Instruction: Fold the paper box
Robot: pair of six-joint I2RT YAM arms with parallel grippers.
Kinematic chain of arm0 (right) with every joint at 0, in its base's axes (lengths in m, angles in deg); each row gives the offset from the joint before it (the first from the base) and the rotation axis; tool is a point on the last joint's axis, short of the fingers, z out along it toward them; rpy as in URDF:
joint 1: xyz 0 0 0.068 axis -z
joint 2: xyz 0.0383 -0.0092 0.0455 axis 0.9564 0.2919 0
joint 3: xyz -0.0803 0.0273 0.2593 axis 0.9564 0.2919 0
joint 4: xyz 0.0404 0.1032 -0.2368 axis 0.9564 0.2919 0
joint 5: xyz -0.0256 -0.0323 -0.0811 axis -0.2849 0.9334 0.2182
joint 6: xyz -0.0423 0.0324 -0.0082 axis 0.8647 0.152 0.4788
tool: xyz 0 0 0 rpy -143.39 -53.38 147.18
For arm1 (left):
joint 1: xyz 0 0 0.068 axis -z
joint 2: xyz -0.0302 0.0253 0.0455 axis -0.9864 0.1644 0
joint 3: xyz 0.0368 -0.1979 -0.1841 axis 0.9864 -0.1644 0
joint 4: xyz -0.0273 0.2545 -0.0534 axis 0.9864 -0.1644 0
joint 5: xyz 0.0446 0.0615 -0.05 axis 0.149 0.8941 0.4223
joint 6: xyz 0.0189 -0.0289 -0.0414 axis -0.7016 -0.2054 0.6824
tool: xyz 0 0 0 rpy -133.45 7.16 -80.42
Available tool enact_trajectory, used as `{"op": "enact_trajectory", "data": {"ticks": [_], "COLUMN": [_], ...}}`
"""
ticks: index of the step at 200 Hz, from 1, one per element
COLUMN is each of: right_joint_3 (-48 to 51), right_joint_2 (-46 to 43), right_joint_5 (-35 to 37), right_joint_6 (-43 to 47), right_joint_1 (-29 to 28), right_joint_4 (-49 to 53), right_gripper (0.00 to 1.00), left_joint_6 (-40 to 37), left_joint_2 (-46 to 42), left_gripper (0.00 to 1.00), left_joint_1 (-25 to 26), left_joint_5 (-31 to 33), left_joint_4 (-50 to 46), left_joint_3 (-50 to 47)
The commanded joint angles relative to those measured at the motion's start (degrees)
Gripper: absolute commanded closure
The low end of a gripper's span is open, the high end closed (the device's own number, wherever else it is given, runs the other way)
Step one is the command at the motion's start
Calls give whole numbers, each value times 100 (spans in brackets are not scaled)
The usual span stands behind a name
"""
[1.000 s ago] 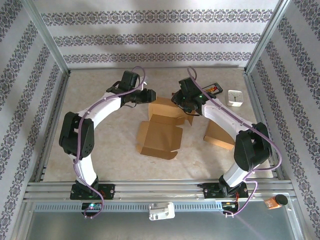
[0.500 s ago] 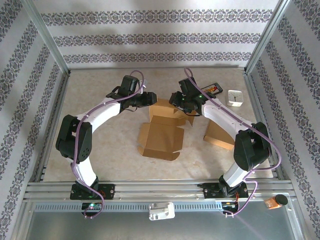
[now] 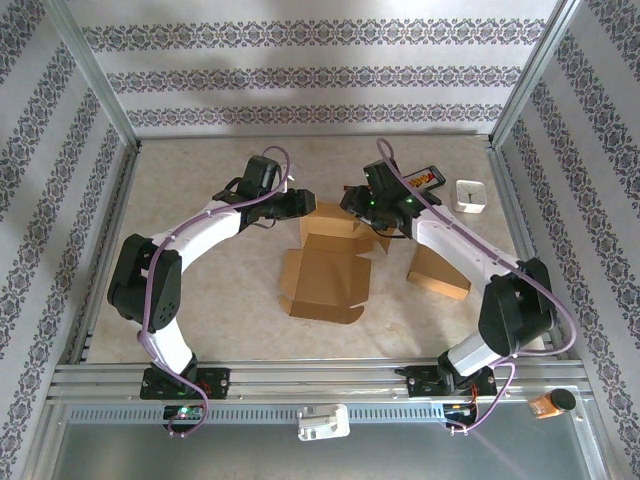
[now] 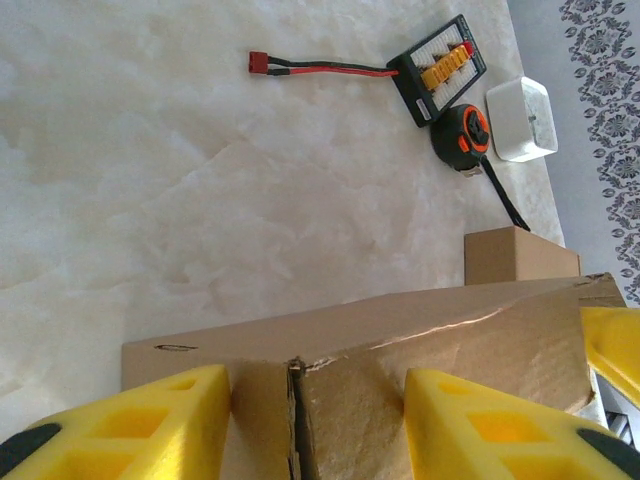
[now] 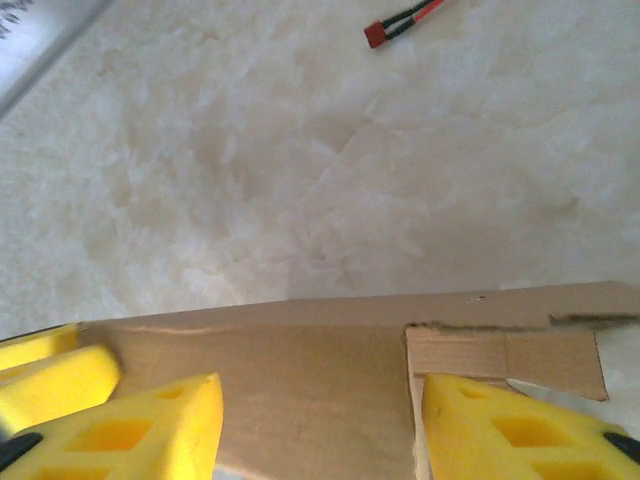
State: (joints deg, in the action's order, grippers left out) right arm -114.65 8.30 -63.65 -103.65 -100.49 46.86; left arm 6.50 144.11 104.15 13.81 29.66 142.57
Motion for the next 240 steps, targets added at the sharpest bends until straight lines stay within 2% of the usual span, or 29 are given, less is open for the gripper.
{"op": "enact_trajectory", "data": {"ticks": [1,40,76,121,144,169,196,220,240], "right_joint_3": [290,1460,2422,2441,2548,2574,2525,2762,2947], "right_joint_2": [-564,-1299,-1348,-409,-109,184,331,302,84], "right_joint_5": [83,263,198,1520,1879,1976,2214,2214,2282], "right_joint_6": [242,193,306,641,646,762,556,433,405], "right_joint_1": [31,-90,-233,-657,-663,-652,-653,-595,-559], "right_joint_4": [270,45,-941,-1661,-2239,-2564,-2320,-2476,-2398], "right_gripper": [43,43,49,44,41,34,33,27,27], "left_joint_6": [-232,-311,-364,-434,-472,-531,-570,-568,-568], "left_joint_2": [-106,-137,-111,-137,-163,-208,-207,-207,-208], "left_gripper": [52,52,52,52,52,52,52,52,52], "left_joint_1": [47,71,72,64,72,68,65,68,71], "left_joint_5": [200,231,204,189,174,199,201,199,192], "left_joint_4": [-289,-314,-342,-393,-430,-459,-502,-489,-501], "left_joint_3": [-100,-88,-26,-29,-26,-47,-2,-8,0]}}
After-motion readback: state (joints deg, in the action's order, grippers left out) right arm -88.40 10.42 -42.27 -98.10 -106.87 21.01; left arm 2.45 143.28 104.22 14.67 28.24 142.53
